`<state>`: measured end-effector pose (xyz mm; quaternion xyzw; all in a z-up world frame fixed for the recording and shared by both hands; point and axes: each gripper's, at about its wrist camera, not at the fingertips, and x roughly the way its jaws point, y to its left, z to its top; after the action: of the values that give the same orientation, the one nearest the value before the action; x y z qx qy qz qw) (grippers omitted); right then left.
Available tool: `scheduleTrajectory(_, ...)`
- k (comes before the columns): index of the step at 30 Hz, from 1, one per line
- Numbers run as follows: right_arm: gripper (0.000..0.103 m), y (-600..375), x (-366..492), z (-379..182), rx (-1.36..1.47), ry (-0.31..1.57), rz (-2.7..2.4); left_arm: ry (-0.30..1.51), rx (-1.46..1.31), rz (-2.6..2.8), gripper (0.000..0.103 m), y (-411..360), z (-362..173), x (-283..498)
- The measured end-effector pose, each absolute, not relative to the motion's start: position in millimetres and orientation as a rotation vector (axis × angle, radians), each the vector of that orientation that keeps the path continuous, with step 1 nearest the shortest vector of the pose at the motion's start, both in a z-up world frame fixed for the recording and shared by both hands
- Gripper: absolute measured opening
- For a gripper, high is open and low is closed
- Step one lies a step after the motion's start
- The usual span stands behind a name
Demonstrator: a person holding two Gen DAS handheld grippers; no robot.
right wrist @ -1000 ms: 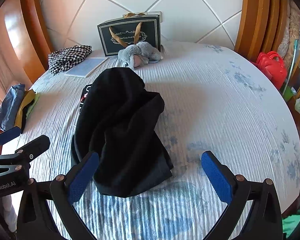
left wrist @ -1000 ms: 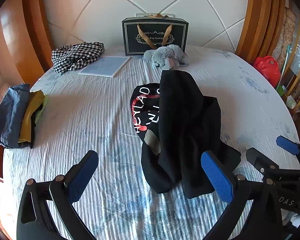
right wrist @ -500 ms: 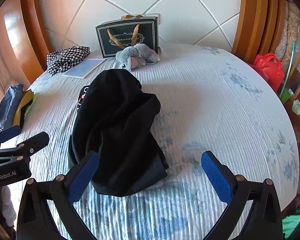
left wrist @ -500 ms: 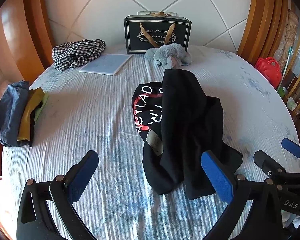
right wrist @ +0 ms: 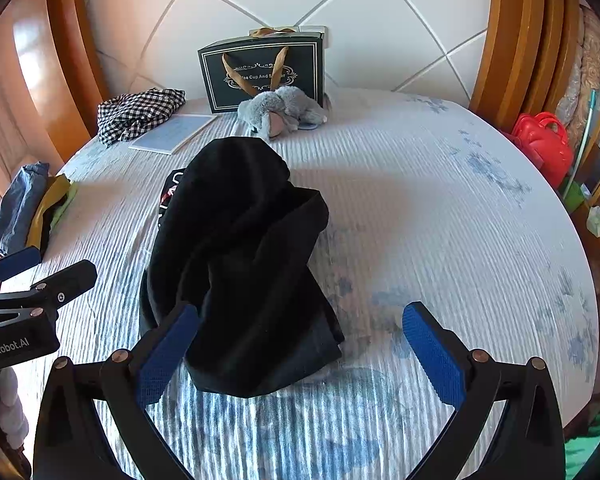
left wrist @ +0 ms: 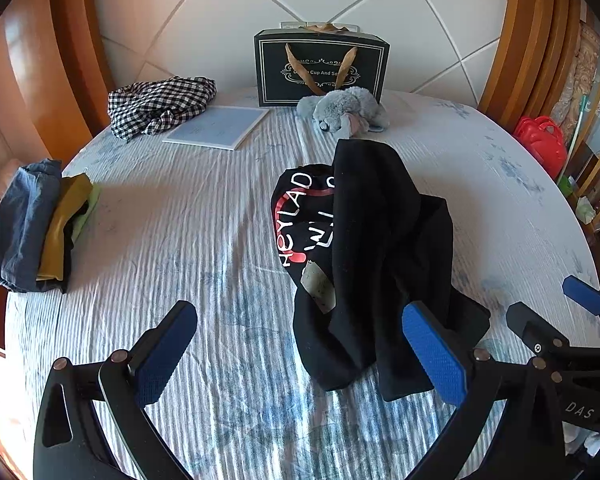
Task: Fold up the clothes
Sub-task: 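Move both grippers open toward the crumpled black T-shirt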
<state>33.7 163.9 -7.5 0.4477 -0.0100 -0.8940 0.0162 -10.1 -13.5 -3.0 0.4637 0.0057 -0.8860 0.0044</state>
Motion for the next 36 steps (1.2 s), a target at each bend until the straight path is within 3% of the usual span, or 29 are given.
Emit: scheduleTrajectory(36, 0.103, 160.8, 15.9, -22.7, 1.439, -0.076, -2.711, 0.039, 1.493, -2.751, 0.103, -30.1, -17.5, -26.8)
